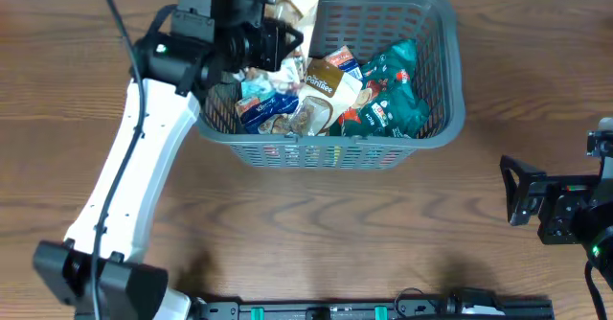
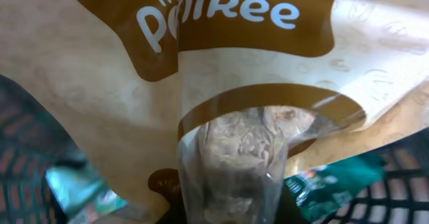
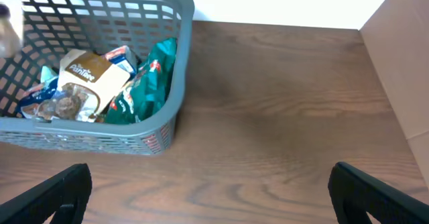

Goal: Pack container
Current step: 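Lower the PanTree bag into the basket's left side with the left gripper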

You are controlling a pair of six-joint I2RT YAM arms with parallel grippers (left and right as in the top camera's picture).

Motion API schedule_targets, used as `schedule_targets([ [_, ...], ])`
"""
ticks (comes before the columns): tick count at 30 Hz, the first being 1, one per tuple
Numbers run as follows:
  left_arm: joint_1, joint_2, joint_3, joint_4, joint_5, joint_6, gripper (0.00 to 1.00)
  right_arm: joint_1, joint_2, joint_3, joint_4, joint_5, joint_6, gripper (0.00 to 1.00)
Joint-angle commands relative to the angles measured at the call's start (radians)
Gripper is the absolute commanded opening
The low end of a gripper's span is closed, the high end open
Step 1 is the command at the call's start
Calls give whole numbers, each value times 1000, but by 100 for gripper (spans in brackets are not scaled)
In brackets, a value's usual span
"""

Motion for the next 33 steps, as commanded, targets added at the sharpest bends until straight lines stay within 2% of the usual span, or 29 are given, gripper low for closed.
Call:
schedule_targets([
  [1,0,47,17,-39,-35,8,6,-5,1,5,-2,3,-10,99],
  [6,0,90,17,-98,-75,-5,6,-5,1,5,-2,3,-10,99],
  [13,0,103,-10,-143,-203,-4,6,-5,1,5,-2,3,-10,99],
  [24,0,103,-19,-142,-210,-8,6,-5,1,5,-2,3,-10,99],
  [25,0,103,-19,-142,-210,-8,13,-5,1,5,-2,3,-10,99],
  [26,0,103,-19,-143,-209,-8,45,-5,1,5,-2,3,-10,99],
  [27,0,103,-19,-142,-204,-7,93,-5,1,5,-2,3,-10,99],
  [28,0,103,-19,-142,-191,-7,99,-5,1,5,-2,3,-10,99],
  [33,0,103,-19,-141,-111,-7,99,-5,1,5,-2,3,-10,99],
])
